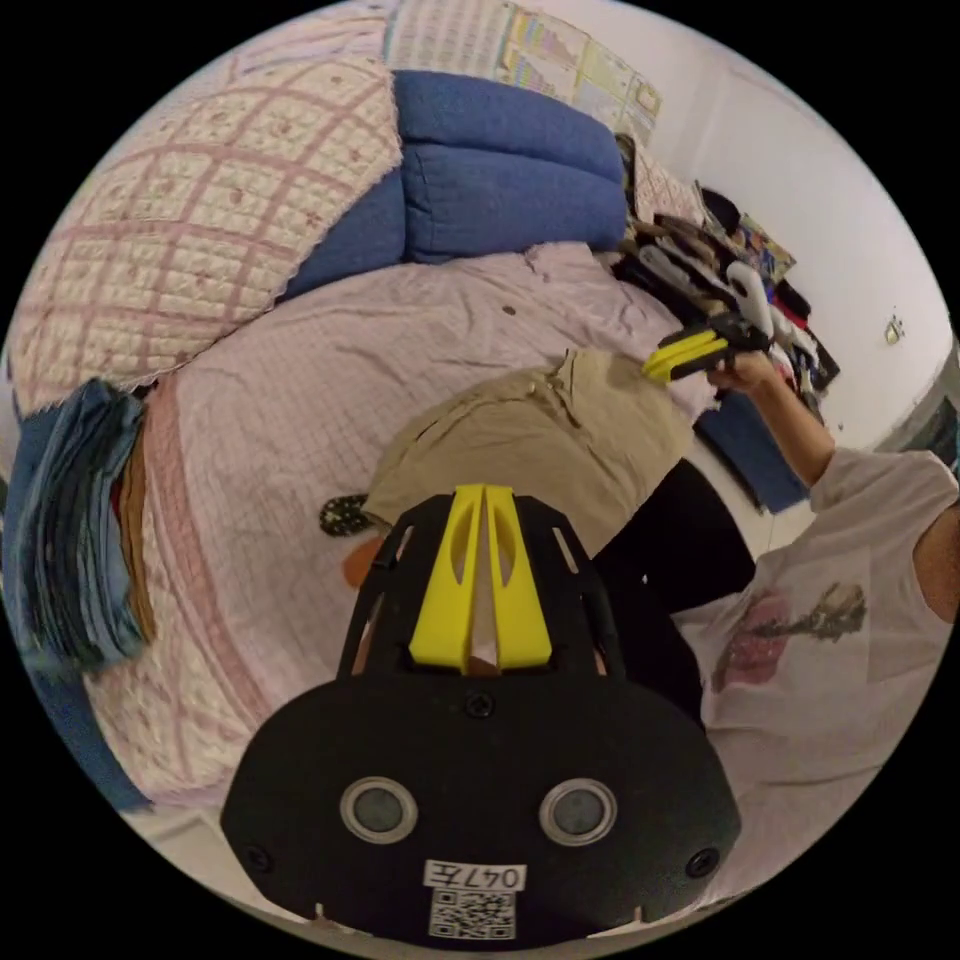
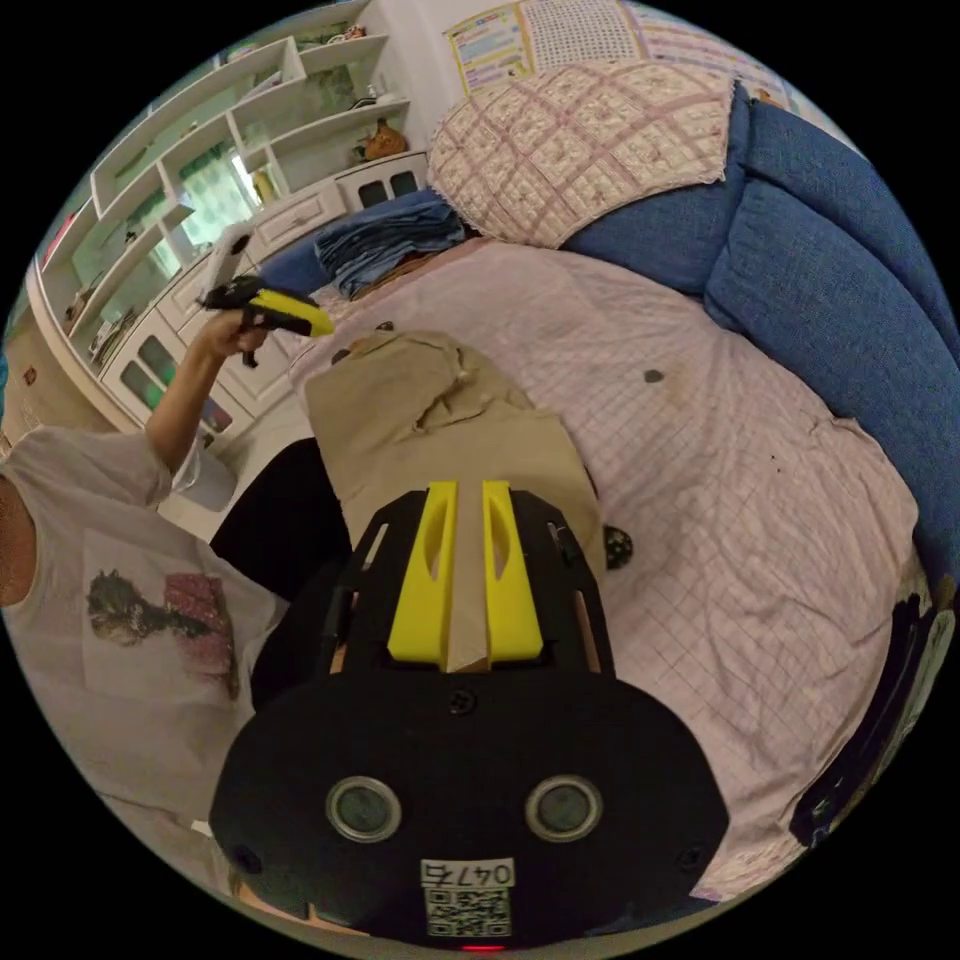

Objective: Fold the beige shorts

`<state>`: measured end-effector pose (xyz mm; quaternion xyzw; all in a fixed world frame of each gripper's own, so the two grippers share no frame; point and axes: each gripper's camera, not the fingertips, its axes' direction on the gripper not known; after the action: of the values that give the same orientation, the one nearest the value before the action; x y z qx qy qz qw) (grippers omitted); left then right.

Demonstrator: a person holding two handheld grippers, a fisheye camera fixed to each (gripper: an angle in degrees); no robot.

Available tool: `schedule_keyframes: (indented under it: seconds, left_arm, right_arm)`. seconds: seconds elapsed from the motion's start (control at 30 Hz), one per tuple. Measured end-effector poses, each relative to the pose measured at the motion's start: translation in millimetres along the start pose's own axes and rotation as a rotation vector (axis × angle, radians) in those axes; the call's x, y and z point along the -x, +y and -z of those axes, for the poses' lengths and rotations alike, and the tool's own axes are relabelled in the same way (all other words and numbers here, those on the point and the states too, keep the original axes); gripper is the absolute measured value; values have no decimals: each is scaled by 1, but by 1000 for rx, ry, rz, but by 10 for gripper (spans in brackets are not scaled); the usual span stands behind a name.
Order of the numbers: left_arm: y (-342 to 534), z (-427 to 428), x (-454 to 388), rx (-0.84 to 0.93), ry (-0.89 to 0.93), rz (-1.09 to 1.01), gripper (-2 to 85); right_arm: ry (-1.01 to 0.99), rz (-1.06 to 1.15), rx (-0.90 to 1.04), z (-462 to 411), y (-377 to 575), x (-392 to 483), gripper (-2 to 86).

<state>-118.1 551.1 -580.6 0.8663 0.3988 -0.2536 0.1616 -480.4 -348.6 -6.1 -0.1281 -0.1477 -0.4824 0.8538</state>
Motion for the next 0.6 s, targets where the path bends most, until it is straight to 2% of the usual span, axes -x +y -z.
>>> schedule_keyframes:
  seconds: [0.1, 0.23, 0.3, 0.37, 0.43, 0.5, 0.6]
  left_arm:
    - [68, 27, 20, -131, 56, 247, -5]
    - [146, 40, 50, -210, 14, 588, 19]
    - [185, 49, 69, -355, 82, 762, 51]
    - [201, 46, 83, -429, 133, 851, 61]
    - [199, 40, 94, -411, 170, 862, 71]
    - [192, 35, 102, -400, 142, 848, 86]
    - [199, 30, 114, -409, 108, 921, 97]
  right_arm:
    - [-2, 40, -40, -14, -7, 51, 26]
    - [99, 190, 26, -48, -18, 129, 34]
    - [179, 260, 41, -70, -21, 171, 34]
    - [197, 308, 69, -91, -22, 196, 35]
    - [231, 329, 146, -118, -24, 212, 36]
    - [242, 340, 249, -148, -23, 224, 39]
    - [221, 335, 246, -154, -19, 237, 36]
